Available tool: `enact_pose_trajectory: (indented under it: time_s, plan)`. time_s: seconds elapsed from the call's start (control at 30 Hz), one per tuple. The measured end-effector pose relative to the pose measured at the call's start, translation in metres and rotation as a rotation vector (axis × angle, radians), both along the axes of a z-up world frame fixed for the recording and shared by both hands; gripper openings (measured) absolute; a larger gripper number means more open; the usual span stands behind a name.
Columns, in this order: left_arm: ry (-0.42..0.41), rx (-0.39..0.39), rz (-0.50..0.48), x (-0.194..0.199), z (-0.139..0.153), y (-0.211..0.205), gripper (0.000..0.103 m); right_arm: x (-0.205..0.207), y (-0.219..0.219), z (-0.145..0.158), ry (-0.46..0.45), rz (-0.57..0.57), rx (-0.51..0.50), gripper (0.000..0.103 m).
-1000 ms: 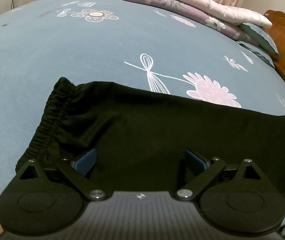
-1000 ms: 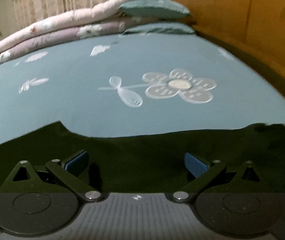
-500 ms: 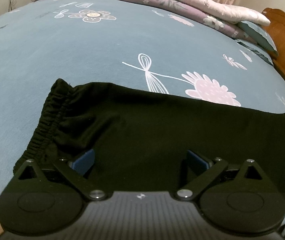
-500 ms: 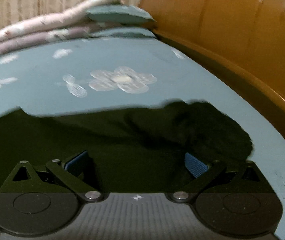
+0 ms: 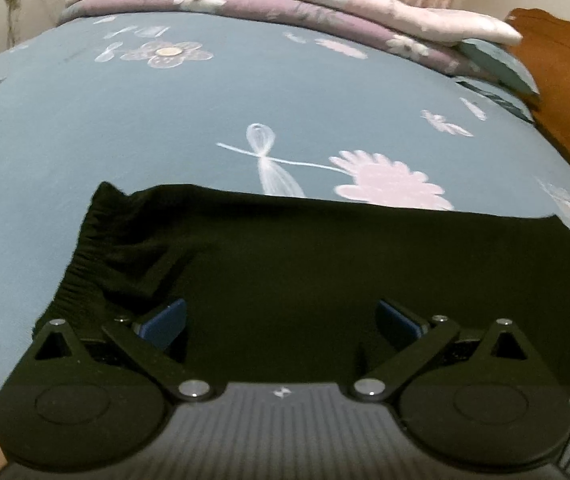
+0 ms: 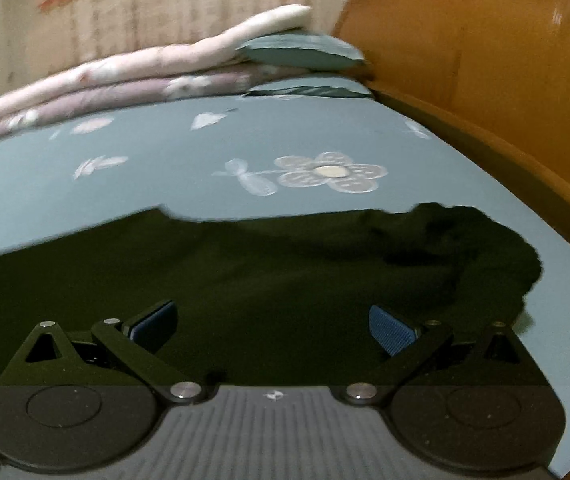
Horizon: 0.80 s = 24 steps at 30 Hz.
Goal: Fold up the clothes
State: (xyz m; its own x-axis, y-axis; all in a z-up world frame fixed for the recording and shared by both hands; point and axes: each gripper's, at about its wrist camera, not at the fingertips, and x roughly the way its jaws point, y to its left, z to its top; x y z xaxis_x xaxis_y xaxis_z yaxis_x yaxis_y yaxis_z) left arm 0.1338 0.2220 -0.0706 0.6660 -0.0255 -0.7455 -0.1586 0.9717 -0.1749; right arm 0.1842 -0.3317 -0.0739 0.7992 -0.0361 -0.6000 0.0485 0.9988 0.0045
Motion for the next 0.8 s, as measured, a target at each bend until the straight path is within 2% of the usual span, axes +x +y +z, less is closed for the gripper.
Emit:
enact_pose_trajectory:
  time_s: [0.1,0.17,0.23,0.3,0.53,0.6,0.67,0.8]
  plan:
    - [0.001,-0.002,-0.008,-0.010,0.003,-0.005,0.101,-0.003,0.018,-0.013,0.041,0.050,-0.015,0.103]
    - [0.002,-0.003,-0.014,-0.016,0.005,-0.009,0.101,-0.002,0.023,-0.030,0.119,0.060,-0.004,0.103]
    - [0.004,0.001,-0.015,-0.022,0.007,-0.010,0.101,-0.011,0.029,-0.037,0.068,0.058,-0.049,0.103]
    - [0.009,0.004,-0.021,-0.025,0.008,-0.011,0.101,-0.013,0.029,-0.039,0.055,0.031,-0.030,0.103]
    - [0.032,0.090,0.002,-0.031,0.005,-0.013,0.101,-0.016,0.033,-0.029,0.113,0.033,-0.057,0.103]
    - [0.043,0.065,-0.003,-0.034,0.001,-0.009,0.101,-0.023,0.035,-0.023,0.119,0.030,-0.058,0.103]
    - [0.060,0.060,0.007,-0.036,-0.005,-0.007,0.101,-0.034,0.039,-0.017,0.085,0.046,-0.033,0.103]
    - [0.088,0.047,0.021,-0.040,-0.015,-0.003,0.101,-0.040,0.059,-0.013,0.064,0.132,-0.025,0.103]
